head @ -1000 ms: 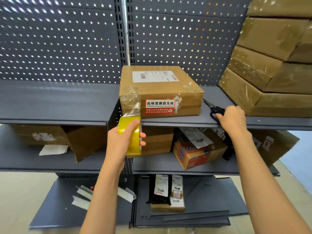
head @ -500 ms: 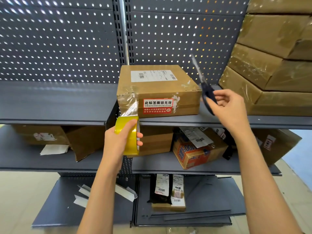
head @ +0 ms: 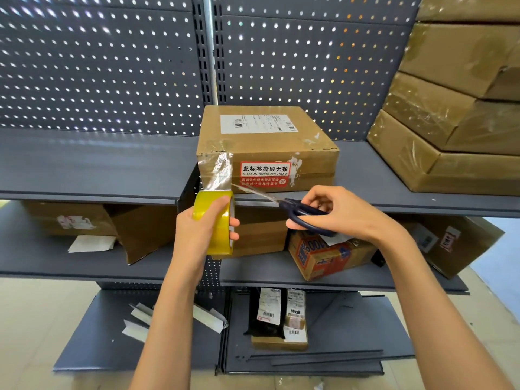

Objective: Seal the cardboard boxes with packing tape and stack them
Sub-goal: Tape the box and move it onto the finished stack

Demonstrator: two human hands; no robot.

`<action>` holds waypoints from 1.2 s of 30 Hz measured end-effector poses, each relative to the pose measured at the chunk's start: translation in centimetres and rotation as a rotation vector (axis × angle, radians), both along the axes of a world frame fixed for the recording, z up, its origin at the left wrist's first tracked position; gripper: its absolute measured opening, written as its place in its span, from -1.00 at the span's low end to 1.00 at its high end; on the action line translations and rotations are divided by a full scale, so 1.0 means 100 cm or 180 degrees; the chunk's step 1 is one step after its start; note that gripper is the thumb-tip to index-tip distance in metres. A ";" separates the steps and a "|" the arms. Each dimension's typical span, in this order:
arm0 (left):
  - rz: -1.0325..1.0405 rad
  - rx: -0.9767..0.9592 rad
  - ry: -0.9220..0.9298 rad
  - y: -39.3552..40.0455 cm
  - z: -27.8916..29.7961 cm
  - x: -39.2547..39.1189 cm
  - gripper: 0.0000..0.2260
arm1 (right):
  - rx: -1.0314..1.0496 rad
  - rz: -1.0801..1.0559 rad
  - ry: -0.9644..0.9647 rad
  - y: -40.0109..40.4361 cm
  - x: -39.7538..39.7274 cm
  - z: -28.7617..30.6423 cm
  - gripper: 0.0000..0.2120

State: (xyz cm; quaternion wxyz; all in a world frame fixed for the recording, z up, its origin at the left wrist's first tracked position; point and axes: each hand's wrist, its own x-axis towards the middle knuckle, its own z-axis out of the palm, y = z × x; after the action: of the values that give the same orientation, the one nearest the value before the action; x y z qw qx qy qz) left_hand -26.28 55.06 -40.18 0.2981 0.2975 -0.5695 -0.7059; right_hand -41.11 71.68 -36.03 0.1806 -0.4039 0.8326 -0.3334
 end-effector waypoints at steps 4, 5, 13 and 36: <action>0.0002 -0.0001 0.0001 0.000 0.000 0.000 -0.86 | 0.0164 0.0178 -0.0136 -0.014 -0.005 0.002 -0.38; 0.0002 0.0001 0.0003 -0.001 0.000 0.000 -0.87 | 0.0184 0.0237 -0.0157 -0.018 -0.006 0.003 -0.38; -0.0024 0.0035 -0.0008 -0.001 -0.002 0.000 -0.85 | 0.0280 0.0611 -0.0305 -0.046 -0.012 0.014 -0.42; 0.0030 0.0071 0.0036 -0.001 -0.003 0.000 -0.87 | -0.0123 0.0780 -0.0269 -0.056 -0.022 0.007 -0.81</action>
State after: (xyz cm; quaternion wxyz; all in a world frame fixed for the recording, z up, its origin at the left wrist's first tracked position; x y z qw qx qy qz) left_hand -26.25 55.01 -40.50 0.3014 0.2994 -0.5585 -0.7124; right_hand -43.35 66.12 -35.36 0.2470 -0.4915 0.7621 -0.3415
